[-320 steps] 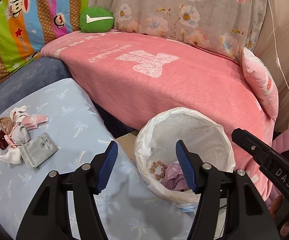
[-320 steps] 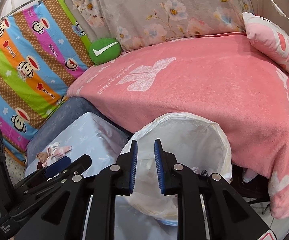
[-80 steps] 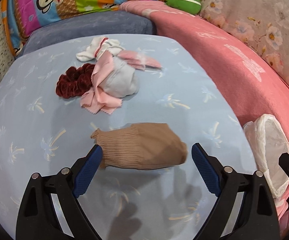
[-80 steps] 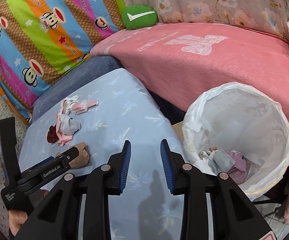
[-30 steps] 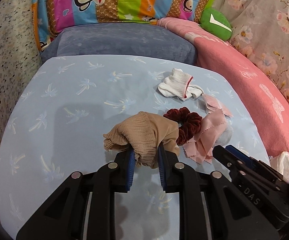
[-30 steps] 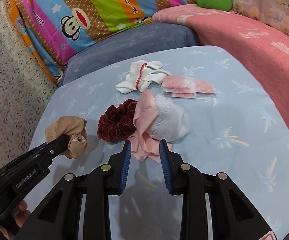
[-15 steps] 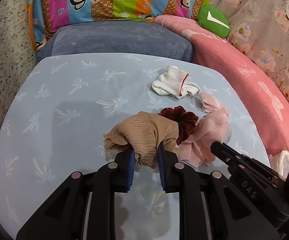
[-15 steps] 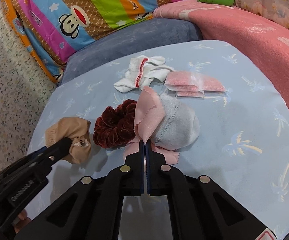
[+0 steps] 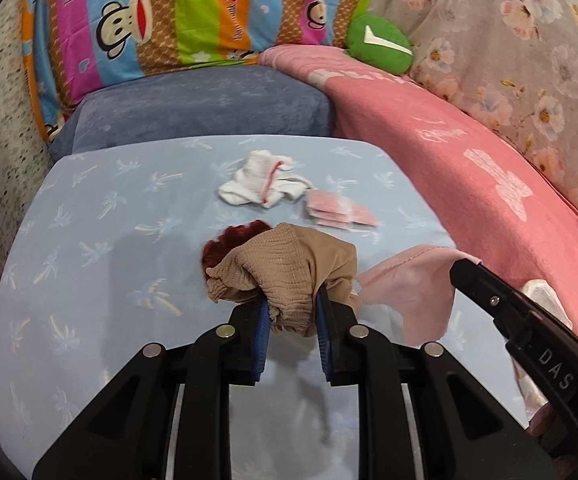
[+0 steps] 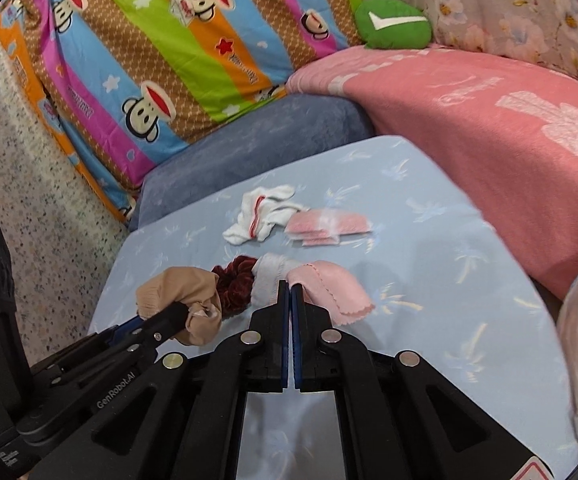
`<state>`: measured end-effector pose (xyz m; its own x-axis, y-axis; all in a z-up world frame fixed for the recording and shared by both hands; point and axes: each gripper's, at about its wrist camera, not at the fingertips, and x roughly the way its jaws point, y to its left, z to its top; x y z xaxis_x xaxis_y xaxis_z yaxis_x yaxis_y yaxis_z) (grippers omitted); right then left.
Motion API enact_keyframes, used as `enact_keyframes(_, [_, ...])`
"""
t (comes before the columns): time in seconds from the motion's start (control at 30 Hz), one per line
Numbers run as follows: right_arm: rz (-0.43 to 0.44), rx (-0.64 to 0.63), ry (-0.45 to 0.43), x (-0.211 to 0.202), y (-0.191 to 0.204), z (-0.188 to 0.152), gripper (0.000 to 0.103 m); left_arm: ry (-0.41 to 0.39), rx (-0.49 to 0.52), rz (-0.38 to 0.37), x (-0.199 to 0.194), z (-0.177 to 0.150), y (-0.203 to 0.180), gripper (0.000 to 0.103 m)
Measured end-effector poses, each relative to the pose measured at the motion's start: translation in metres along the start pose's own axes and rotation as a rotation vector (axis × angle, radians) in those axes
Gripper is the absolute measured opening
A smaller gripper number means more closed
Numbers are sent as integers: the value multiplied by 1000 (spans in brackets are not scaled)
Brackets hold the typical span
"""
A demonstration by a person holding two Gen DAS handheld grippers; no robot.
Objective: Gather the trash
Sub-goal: 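Carry the tan stocking and pink cloth over the white bin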
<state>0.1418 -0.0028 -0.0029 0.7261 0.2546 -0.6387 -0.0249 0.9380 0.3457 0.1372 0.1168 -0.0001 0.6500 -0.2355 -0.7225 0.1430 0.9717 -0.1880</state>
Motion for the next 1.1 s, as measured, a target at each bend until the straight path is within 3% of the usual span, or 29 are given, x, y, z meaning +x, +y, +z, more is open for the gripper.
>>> enact_keyframes(0.5, [-93, 170, -155, -120, -110, -1, 3, -1, 172, -110, -19, -18, -117, 20])
enact_keyframes(1.1, [-212, 382, -223, -198, -245, -43, 3, 62, 394, -209, -12, -52, -250, 20])
